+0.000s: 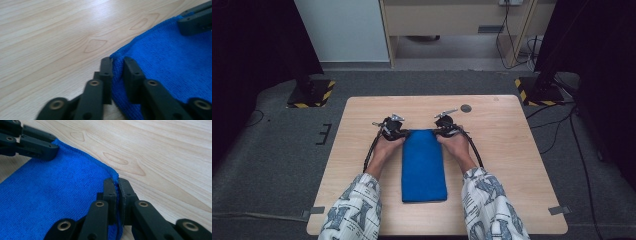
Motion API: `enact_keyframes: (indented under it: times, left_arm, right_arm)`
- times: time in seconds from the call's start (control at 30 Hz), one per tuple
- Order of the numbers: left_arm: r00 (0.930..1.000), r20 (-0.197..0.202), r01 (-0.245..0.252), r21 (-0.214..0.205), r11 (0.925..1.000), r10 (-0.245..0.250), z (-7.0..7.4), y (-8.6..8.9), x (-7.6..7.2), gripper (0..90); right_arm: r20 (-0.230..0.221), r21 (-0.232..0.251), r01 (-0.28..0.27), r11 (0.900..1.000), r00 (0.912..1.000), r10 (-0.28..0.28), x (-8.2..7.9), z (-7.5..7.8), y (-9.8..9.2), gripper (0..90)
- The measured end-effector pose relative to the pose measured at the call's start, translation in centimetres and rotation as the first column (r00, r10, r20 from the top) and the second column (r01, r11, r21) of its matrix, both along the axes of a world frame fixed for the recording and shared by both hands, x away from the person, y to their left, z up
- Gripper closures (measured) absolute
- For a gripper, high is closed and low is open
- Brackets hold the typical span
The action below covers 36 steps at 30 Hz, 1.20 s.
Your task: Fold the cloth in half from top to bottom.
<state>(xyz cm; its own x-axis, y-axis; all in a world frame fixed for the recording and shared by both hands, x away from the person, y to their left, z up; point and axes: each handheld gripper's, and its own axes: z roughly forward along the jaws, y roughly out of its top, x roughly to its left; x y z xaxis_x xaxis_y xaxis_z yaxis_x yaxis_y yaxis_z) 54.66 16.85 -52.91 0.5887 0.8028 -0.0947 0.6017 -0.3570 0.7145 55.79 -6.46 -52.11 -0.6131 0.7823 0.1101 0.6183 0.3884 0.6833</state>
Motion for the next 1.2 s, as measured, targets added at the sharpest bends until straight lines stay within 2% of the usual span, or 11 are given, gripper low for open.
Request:
enact_keyframes:
  times: [0.03, 0.1, 0.23, 0.47, 0.77, 1.07, 1.2]
  left_arm:
    - [1.0000, -0.003, 0.003, -0.007, 1.0000, -0.003, 0.1, 0.0, 0.0, 83.0]
    - [0.9998, 0.015, 0.010, 0.000, 0.9999, -0.010, 0.3, -0.1, -0.1, 86.2]
    - [0.9990, 0.044, 0.004, -0.023, 0.9997, -0.003, 1.3, 0.1, -0.4, 86.7]
    - [0.9964, 0.083, 0.016, -0.027, 0.9995, -0.014, 3.2, -0.3, -1.1, 86.7]
    - [0.9907, 0.134, 0.030, -0.029, 0.9991, -0.026, 5.8, -1.4, -1.1, 86.8]
    - [0.9885, 0.149, 0.029, -0.021, 0.9994, -0.026, 6.9, -1.6, -0.4, 86.9]
    - [0.9874, 0.156, 0.029, -0.012, 0.9995, -0.027, 7.2, -1.4, -0.1, 86.9]
  right_arm:
    - [0.004, 0.004, -0.004, 1.0000, 1.0000, 0.004, 0.0, 0.1, -0.1, 86.1]
    - [0.007, 0.014, -0.001, 0.9999, 1.0000, 0.001, -0.1, 0.4, -0.2, 86.2]
    - [0.023, 0.028, -0.007, 0.9996, 0.9997, 0.006, -0.3, 1.0, -0.3, 86.2]
    - [0.044, 0.053, 0.005, 0.9986, 0.9990, -0.007, -0.8, 2.4, -1.1, 86.2]
    - [0.074, 0.073, 0.014, 0.9972, 0.9971, -0.020, -0.8, 4.5, -2.3, 86.2]
    - [0.085, 0.100, 0.032, 0.9945, 0.9955, -0.040, -0.3, 5.6, -2.8, 86.2]
    - [0.094, 0.094, 0.026, 0.9952, 0.9950, -0.035, 0.3, 6.3, -2.6, 86.2]
